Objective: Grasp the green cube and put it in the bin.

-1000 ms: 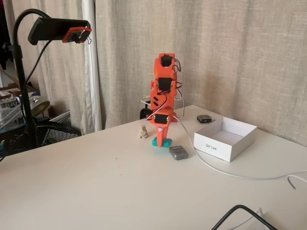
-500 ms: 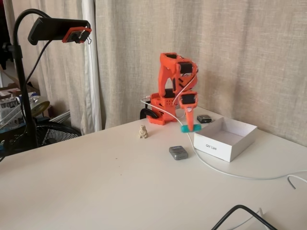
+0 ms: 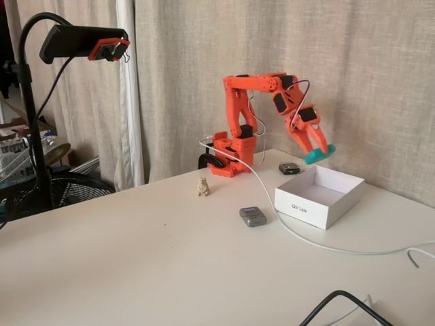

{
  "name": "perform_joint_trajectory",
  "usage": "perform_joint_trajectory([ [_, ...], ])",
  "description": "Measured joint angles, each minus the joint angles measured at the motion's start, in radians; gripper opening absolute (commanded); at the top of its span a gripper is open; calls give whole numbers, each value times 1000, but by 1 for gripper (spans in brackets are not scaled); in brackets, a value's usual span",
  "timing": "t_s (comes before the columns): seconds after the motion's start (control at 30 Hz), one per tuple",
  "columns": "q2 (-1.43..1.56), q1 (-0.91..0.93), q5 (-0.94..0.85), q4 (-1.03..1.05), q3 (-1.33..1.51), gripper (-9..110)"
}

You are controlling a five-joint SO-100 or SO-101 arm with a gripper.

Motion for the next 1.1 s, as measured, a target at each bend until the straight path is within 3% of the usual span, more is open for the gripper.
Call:
perform_joint_trajectory([
  [0.1,37,-32,-69,-11,83,15],
  [0.4,92,-37,-287,-115,276,36],
  [0.73,199,-35,-354,-219,337,35],
  [0.93,580,-60,-310,-276,520,35],
  [1.1,977,-54,-310,-126,630,35],
])
